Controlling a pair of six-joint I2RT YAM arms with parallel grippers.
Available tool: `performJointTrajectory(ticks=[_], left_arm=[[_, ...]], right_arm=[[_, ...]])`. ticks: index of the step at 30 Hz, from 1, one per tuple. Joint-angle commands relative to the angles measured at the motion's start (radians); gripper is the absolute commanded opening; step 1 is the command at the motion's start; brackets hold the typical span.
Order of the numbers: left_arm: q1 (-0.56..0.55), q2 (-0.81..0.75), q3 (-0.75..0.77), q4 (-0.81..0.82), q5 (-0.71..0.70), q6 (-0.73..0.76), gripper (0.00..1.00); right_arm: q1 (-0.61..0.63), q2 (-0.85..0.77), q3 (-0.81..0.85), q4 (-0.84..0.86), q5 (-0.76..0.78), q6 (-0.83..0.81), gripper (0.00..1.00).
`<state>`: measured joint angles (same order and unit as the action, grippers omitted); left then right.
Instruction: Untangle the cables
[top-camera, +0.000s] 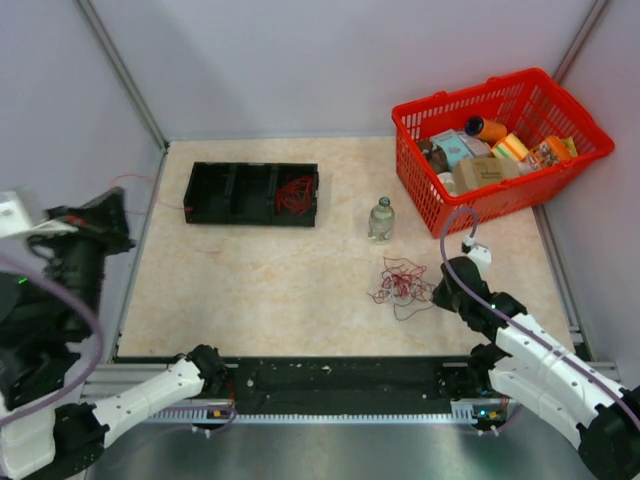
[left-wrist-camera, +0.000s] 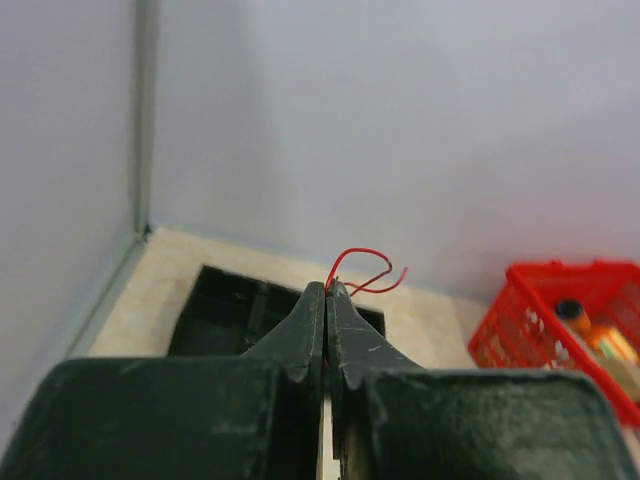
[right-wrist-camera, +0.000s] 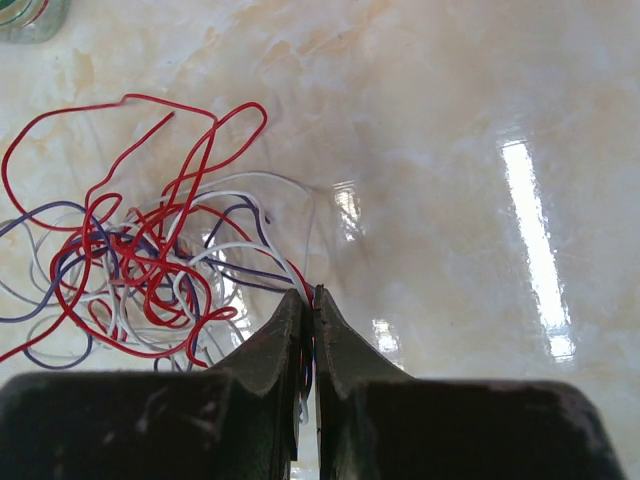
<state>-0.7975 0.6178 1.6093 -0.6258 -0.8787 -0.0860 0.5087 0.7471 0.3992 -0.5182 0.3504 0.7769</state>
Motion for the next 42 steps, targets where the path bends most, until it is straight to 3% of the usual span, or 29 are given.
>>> performJointTrajectory(ticks=[1, 7, 14, 22, 26, 29, 34, 37, 42], left_arm=[[0.0, 0.138, -0.093, -0.123, 0.222, -0.182, 0.0], [0.0, 0.139, -0.326, -0.1, 0.17, -0.248, 0.0], [0.0, 0.112, -0.577, -0.031, 0.368, -0.412, 0.0], [0.0, 0.192, -0.755, 0.052, 0.538, -0.503, 0.0], [-0.002, 0.259, -0.802, -0.006, 0.528, -0.563, 0.0], [0.0, 0.309, -0.812, -0.125, 0.466, -0.676, 0.0], [0.001, 0.327, -0.936, -0.166, 0.475, -0.914, 0.0], [0.009, 0.307, -1.018, -0.137, 0.478, -1.037, 0.1], [0.02, 0.251, -1.103, -0.103, 0.455, -1.173, 0.15]], right_arm=[[-0.007, -0.018, -0.005, 0.063, -0.062, -0.056, 0.0], [-0.007, -0.08, 0.007, -0.043, 0.065, 0.019, 0.0], [-0.007, -0.199, -0.008, -0.095, 0.162, 0.07, 0.0], [-0.007, -0.147, 0.004, -0.089, 0.147, 0.061, 0.0], [-0.007, -0.149, 0.001, -0.083, 0.136, 0.055, 0.0], [-0.006, -0.15, 0.0, -0.077, 0.133, 0.048, 0.0], [-0.007, -0.147, 0.001, -0.069, 0.131, 0.039, 0.0], [-0.007, -0.143, 0.001, -0.068, 0.122, 0.039, 0.0], [-0.006, -0.143, -0.002, -0.068, 0.117, 0.036, 0.0]])
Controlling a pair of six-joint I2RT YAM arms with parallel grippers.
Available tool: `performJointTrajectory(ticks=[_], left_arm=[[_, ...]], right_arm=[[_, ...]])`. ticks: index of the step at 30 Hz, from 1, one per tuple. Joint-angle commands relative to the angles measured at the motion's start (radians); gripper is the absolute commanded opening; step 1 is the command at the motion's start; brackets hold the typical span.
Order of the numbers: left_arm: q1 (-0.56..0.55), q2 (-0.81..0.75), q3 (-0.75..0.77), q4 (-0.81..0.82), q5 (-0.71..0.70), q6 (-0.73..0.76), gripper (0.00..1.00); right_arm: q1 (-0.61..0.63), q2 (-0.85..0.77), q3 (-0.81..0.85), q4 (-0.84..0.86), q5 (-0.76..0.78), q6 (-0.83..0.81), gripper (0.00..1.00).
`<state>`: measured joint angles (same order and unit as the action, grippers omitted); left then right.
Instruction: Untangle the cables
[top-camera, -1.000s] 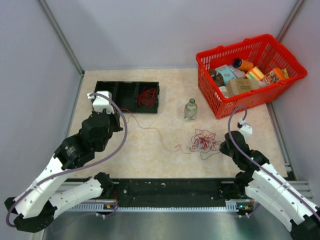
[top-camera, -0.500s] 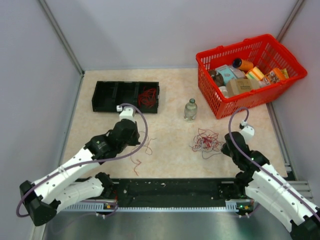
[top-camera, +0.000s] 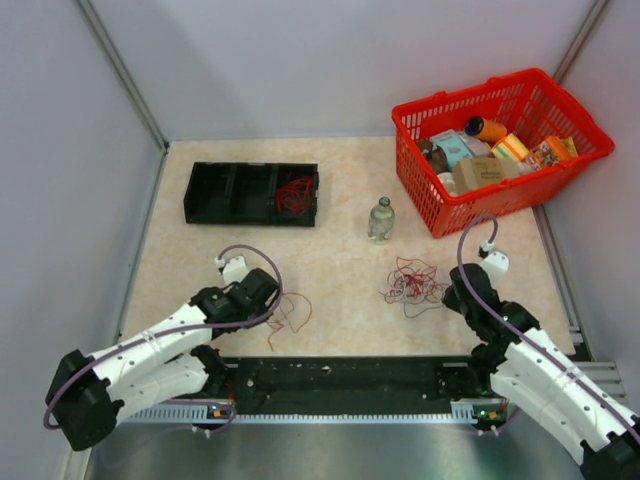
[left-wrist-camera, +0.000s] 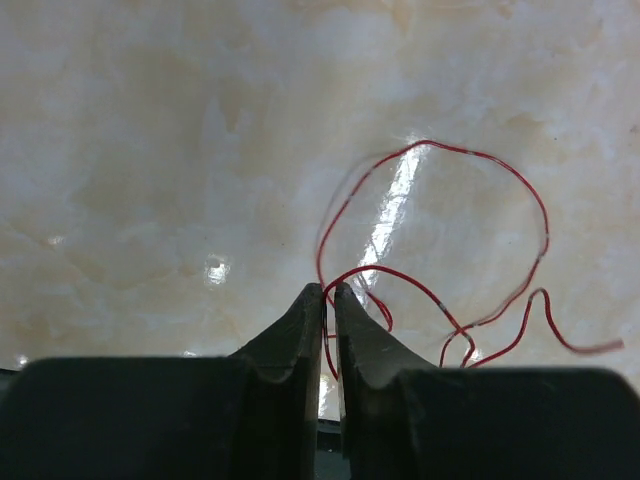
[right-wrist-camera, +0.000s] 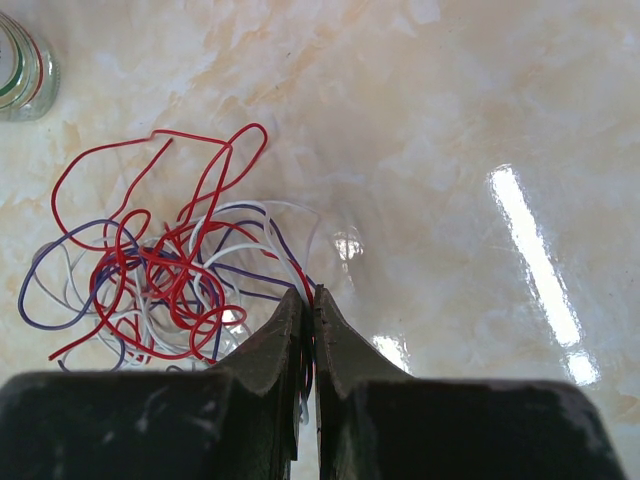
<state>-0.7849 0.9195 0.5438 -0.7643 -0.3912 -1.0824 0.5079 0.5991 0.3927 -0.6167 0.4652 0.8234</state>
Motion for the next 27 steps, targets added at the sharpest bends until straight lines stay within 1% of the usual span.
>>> performJointTrajectory(ticks=[1, 3, 5, 10, 16, 17, 18, 19, 22, 27], left_arm=[[0.007, -0.06, -0.054, 0.06, -0.029, -0.18, 0.21], [0.007, -0.065, -0.082, 0.104, -0.006, -0.18, 0.3], [0.007, -0.054, -0.096, 0.131, 0.02, -0.182, 0.43], [0.007, 0.022, -0.071, 0.151, 0.101, -0.153, 0.61], [0.006, 0.042, 0.016, 0.135, 0.169, -0.025, 0.62], [0.004, 0.038, 0.016, 0.155, 0.181, 0.008, 0.74], [0.004, 0.036, 0.016, 0.164, 0.186, 0.036, 0.9], [0.004, 0.038, 0.021, 0.161, 0.183, 0.059, 0.91], [0.004, 0.068, 0.016, 0.204, 0.227, 0.142, 0.91], [0.004, 0.186, 0.035, 0.209, 0.275, 0.153, 0.84]], right_arm=[[-0.005, 0.004, 0.006, 0.032, 0.003, -0.01, 0.0], [-0.005, 0.002, 0.005, 0.034, 0.001, -0.012, 0.0], [-0.006, 0.002, 0.003, 0.037, 0.0, -0.015, 0.0], [-0.005, 0.005, 0.002, 0.04, -0.003, -0.02, 0.0], [-0.006, 0.004, 0.002, 0.046, -0.013, -0.024, 0.0], [-0.005, 0.004, 0.002, 0.046, -0.014, -0.024, 0.0], [-0.006, 0.005, 0.002, 0.048, -0.014, -0.026, 0.0], [-0.006, 0.004, 0.002, 0.048, -0.014, -0.026, 0.0], [-0.006, 0.004, 0.001, 0.051, -0.016, -0.029, 0.0], [-0.006, 0.004, 0.0, 0.052, -0.022, -0.032, 0.0]])
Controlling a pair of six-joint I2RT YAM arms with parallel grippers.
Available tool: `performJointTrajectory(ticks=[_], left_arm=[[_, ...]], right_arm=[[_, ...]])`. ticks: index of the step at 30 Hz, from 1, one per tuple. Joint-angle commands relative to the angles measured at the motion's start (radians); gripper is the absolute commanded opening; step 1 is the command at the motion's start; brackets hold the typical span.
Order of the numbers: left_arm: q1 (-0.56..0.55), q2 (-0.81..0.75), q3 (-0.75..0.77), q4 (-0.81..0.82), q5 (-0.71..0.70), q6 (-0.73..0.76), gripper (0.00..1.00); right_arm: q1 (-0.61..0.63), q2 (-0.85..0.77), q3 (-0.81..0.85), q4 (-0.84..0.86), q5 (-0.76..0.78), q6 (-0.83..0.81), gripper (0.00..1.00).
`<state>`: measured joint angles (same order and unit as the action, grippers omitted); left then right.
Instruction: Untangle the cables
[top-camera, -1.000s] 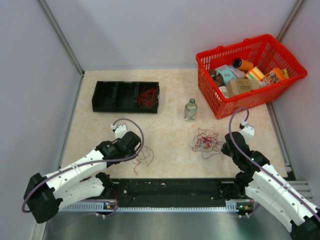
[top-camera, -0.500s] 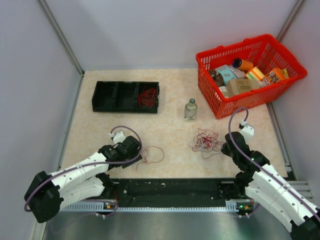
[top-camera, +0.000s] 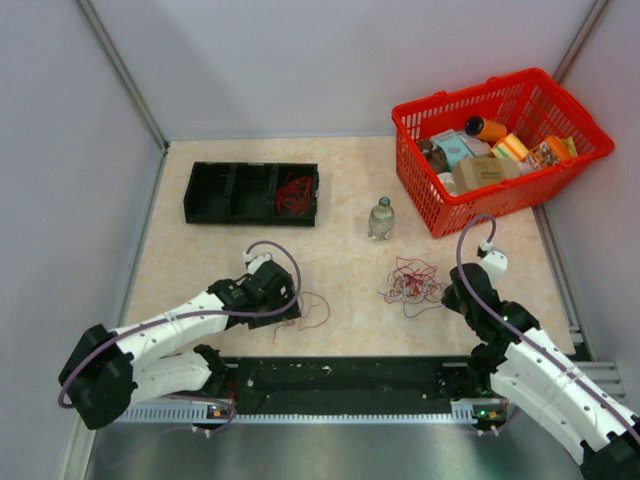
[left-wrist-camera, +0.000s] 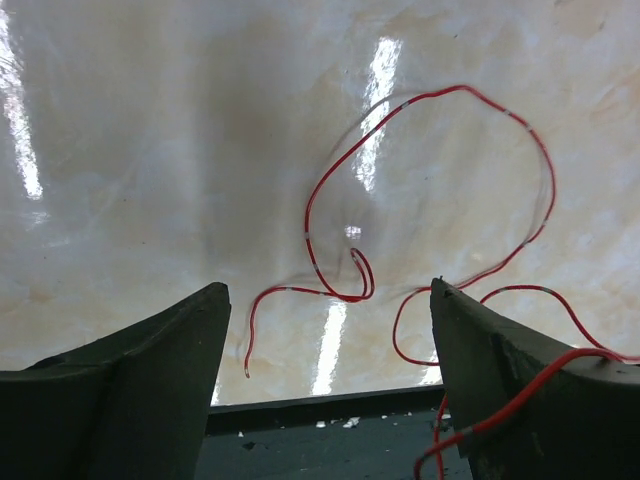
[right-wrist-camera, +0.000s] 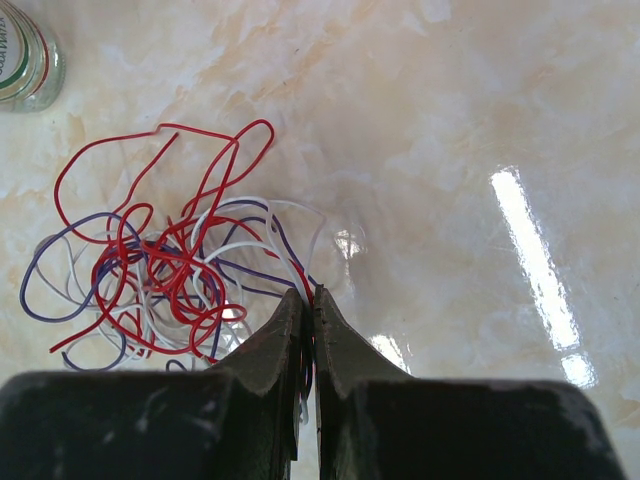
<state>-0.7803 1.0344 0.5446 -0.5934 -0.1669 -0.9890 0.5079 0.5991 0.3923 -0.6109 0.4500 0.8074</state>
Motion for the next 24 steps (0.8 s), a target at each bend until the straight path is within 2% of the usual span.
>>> performJointTrajectory(ticks=[1, 4, 8, 13, 16, 19, 21, 24], left_arm=[[0.0, 0.087, 0.034, 0.047, 0.049, 0.062, 0.8], [0.0, 0.13, 0.038, 0.075, 0.038, 0.066, 0.72], [0.0, 0.193, 0.054, 0.086, 0.04, 0.053, 0.68], [-0.014, 0.256, 0.075, 0.044, 0.0, -0.003, 0.56], [-0.037, 0.269, 0.084, 0.018, -0.038, -0.03, 0.36], [-0.051, 0.289, 0.107, -0.005, -0.065, -0.028, 0.24], [-0.054, 0.286, 0.129, -0.022, -0.088, -0.023, 0.02], [-0.051, 0.228, 0.195, -0.063, -0.169, 0.042, 0.0]], right_arm=[[-0.006, 0.002, -0.001, 0.046, -0.008, -0.016, 0.0], [-0.006, -0.001, 0.0, 0.049, -0.008, -0.017, 0.0], [-0.006, -0.002, -0.003, 0.049, -0.011, -0.019, 0.0], [-0.006, -0.001, -0.003, 0.053, -0.011, -0.02, 0.0], [-0.006, -0.004, -0.003, 0.053, -0.011, -0.022, 0.0], [-0.005, -0.002, -0.003, 0.056, -0.011, -0.022, 0.0], [-0.006, -0.002, -0.003, 0.054, -0.014, -0.024, 0.0], [-0.006, -0.008, -0.004, 0.054, -0.019, -0.025, 0.0]])
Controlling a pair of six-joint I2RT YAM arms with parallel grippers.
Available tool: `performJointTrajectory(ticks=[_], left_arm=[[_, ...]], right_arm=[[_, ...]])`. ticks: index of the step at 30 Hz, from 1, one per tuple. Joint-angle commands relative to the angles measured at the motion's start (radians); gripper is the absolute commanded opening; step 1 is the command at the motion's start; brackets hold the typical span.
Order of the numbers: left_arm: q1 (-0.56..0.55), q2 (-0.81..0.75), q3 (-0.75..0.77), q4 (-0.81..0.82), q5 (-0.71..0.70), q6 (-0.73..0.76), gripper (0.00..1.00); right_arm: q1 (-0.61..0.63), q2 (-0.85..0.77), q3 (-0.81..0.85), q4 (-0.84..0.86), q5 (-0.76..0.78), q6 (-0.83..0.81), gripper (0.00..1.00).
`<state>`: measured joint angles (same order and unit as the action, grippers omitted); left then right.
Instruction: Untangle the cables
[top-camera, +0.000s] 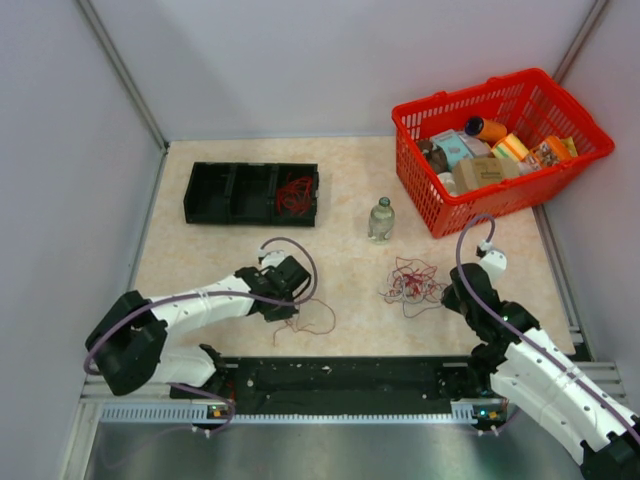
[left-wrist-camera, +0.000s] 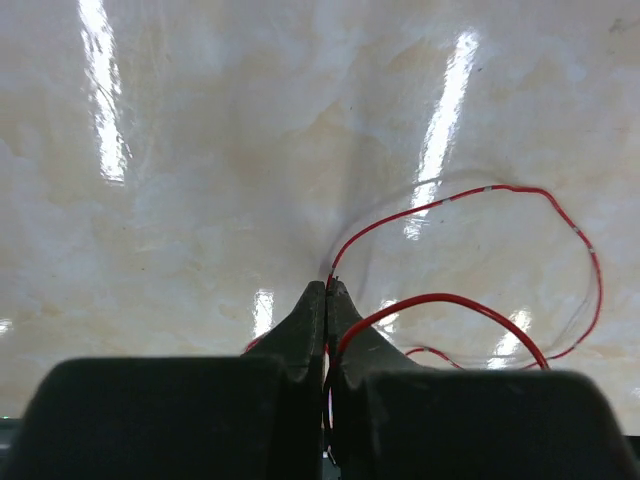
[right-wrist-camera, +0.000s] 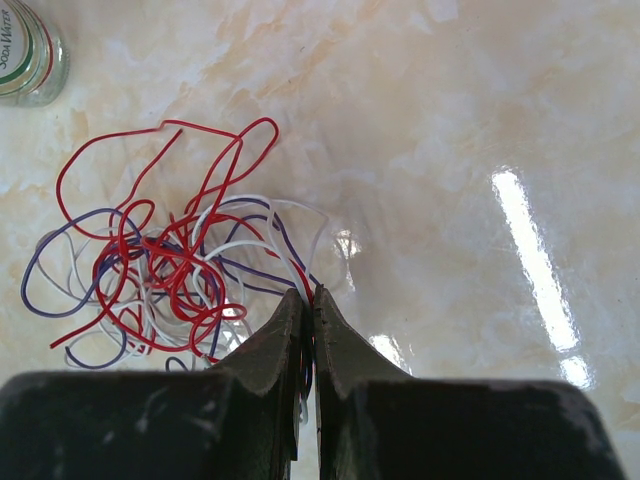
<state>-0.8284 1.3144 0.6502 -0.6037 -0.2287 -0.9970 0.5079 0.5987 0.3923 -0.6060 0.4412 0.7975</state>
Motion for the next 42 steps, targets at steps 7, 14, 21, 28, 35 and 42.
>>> performJointTrajectory(ticks=[7, 14, 21, 28, 35, 42], left_arm=[[0.221, -0.078, 0.401, 0.041, -0.029, 0.434, 0.0], [0.345, 0.196, 0.771, 0.009, -0.112, 0.635, 0.0], [0.362, 0.433, 0.999, 0.042, -0.351, 0.744, 0.0], [0.361, 0.609, 1.094, 0.109, -0.419, 0.8, 0.0], [0.368, 0.741, 1.163, 0.099, -0.144, 0.762, 0.0], [0.4, 0.812, 1.158, 0.14, -0.09, 0.726, 0.0]], right_arm=[[-0.006, -0.019, -0.007, 0.049, -0.01, -0.015, 0.0], [-0.005, -0.027, -0.01, 0.052, -0.013, -0.02, 0.0], [-0.006, -0.017, -0.009, 0.058, -0.018, -0.023, 0.0], [-0.006, -0.008, -0.009, 0.063, -0.022, -0.029, 0.0], [-0.005, -0.01, -0.007, 0.064, -0.024, -0.027, 0.0], [-0.006, -0.022, -0.012, 0.064, -0.036, -0.032, 0.0]])
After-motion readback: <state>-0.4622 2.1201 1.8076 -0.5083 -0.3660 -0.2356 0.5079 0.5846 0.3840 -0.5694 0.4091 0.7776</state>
